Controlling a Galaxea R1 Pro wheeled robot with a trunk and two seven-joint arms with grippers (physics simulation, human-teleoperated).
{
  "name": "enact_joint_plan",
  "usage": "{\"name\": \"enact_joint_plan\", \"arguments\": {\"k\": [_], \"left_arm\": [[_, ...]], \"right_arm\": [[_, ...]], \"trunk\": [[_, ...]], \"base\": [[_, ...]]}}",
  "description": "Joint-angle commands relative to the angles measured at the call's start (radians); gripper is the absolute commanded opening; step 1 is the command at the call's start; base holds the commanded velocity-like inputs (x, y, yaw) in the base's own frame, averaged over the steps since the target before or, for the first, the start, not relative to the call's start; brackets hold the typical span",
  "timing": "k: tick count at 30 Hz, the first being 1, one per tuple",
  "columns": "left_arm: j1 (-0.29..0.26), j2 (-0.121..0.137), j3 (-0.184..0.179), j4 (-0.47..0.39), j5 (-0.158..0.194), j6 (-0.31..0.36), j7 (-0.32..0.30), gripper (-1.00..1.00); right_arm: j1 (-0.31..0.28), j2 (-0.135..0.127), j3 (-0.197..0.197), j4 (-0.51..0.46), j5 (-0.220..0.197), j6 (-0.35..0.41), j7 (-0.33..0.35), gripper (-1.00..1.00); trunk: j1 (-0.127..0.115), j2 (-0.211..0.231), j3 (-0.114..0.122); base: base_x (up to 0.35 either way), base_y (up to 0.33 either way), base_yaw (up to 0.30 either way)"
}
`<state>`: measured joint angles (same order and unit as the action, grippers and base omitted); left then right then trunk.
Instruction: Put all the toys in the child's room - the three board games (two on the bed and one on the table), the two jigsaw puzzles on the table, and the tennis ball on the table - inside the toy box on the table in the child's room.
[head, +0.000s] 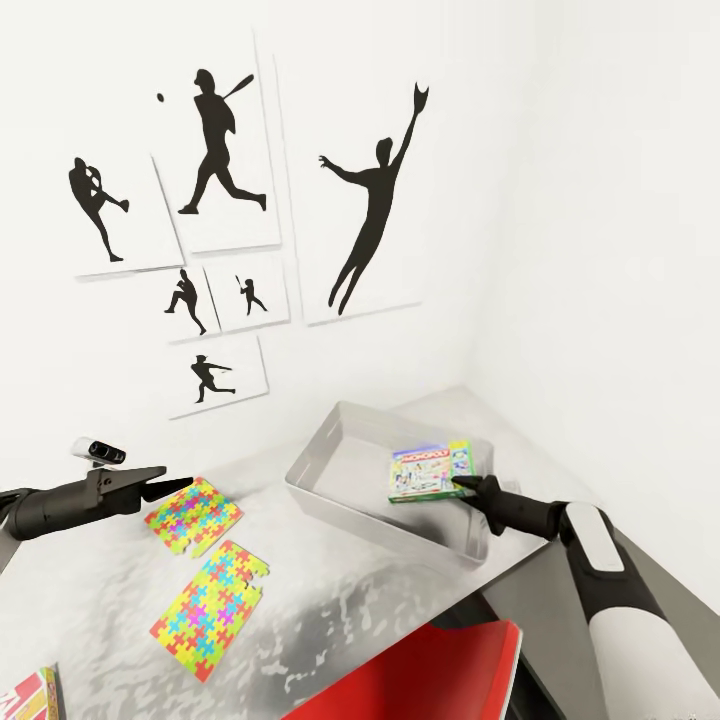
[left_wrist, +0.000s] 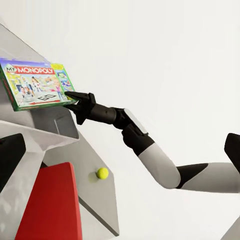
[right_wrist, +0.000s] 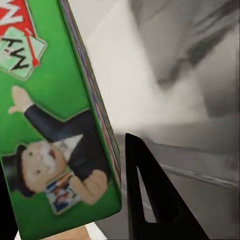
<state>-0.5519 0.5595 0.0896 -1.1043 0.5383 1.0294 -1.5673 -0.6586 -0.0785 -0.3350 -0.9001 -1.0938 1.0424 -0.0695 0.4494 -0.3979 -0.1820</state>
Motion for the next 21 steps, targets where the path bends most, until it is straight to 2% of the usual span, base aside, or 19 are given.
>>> {"name": "enact_joint_plan", "arguments": {"k": [1,4,10,13,21], "left_arm": [[-0.001,0.000,-0.001,0.000,0.000,0.011,-0.004,1.00],[-0.001,0.000,-0.001,0.000,0.000,0.011,-0.004,1.00],[-0.001,-0.001,-0.001,0.000,-0.001,0.011,-0.004,1.00],[-0.002,-0.008,0.002,0.000,0.003,0.011,-0.004,1.00],[-0.002,-0.009,0.001,0.000,0.003,0.011,-0.004,1.00]], "right_arm": [[-0.001,-0.005,-0.002,0.013,-0.010,0.004,-0.007,-1.00],[-0.001,-0.018,-0.002,0.039,-0.013,0.001,-0.005,-1.00],[-0.001,-0.021,-0.004,0.044,-0.015,-0.010,-0.005,-1.00],[-0.003,-0.007,-0.009,0.038,-0.018,0.002,-0.001,-1.00],[0.000,-0.007,-0.010,0.025,-0.020,0.005,0.007,-1.00]], "trunk": [[0.001,-0.002,-0.002],[0.001,-0.002,-0.002],[0.001,-0.002,-0.002],[0.001,-0.002,-0.002],[0.001,-0.002,-0.002]], "base": [[0.000,0.000,0.000],[0.000,0.000,0.000],[0.000,0.000,0.000],[0.000,0.000,0.000],[0.000,0.000,0.000]]}}
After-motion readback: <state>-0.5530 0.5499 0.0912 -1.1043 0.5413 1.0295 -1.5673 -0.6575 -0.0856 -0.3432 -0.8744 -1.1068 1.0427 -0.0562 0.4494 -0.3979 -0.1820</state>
